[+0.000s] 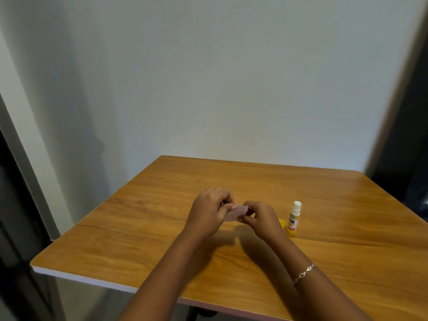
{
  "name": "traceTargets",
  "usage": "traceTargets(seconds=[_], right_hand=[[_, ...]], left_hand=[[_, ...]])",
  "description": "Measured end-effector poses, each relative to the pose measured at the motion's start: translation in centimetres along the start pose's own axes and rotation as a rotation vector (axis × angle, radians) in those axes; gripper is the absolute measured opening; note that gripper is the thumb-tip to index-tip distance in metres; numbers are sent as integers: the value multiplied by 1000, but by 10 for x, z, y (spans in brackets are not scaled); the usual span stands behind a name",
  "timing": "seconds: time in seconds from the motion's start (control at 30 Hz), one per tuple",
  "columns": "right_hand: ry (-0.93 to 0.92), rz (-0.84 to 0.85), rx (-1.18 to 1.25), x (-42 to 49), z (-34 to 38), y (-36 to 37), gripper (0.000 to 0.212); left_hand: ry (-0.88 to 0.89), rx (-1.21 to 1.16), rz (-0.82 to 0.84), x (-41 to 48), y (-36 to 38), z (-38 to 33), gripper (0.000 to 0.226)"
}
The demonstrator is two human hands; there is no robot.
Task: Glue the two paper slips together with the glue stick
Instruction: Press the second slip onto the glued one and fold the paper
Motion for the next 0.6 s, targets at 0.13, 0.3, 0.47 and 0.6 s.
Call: traceTargets(seconds=[0.13, 0.3, 0.47, 0.6], right_hand=[[-19, -36, -59, 0, -2, 10, 25], [-91, 76, -210, -2, -7, 29, 32], [-144, 83, -282, -10, -7, 36, 28], [-157, 54, -340, -16, -4, 45, 26]], left_hand=[[-56, 56, 125, -29, 20, 20, 6], [-137, 53, 259, -52, 43, 48, 5], [-288, -132, 312, -52, 49, 61, 12], [-245, -56, 293, -46, 49, 59, 5]])
Point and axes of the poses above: each hand's wrist, its own x-axis towards the middle knuckle, its own y-axis out of the palm, z = x × y, the point moved 4 cm from there along x, towards the middle knuckle, and after that the axes turned 12 degrees about -x, right-handed, at the moved point
